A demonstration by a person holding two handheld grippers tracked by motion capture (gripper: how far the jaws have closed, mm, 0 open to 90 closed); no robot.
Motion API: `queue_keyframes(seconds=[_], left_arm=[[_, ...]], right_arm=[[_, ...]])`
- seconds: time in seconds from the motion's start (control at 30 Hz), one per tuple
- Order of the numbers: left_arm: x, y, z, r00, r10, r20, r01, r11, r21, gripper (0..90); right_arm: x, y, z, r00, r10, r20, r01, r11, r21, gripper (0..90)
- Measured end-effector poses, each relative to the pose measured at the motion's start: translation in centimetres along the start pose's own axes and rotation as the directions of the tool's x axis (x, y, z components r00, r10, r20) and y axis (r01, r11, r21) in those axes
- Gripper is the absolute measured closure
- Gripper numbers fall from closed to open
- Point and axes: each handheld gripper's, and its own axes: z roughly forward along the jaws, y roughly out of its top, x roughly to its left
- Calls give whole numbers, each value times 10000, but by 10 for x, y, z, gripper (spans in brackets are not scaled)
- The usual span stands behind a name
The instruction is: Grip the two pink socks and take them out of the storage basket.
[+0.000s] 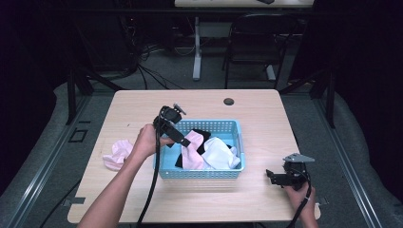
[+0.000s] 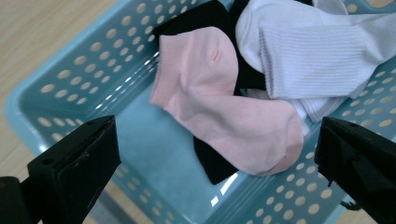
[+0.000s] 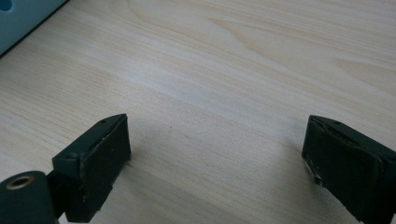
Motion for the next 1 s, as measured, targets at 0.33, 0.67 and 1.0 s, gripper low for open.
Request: queue_keyframes(seconds=[0.33,0.67,1.0], left_arm=[[-5,9,40,9997,-129,202,118,9985,535,56],[2,9,69,9973,-722,153,705,9935,897,197],[-1,8,80,9978,-662,25,652,9879,1406,539]], right_arm=[[0,0,0,10000,-8,-14,8,10000,6,73],[0,0,0,10000,-16,-16,16,10000,14,73],[0,0,0,10000,-5,-4,5,10000,4,73]])
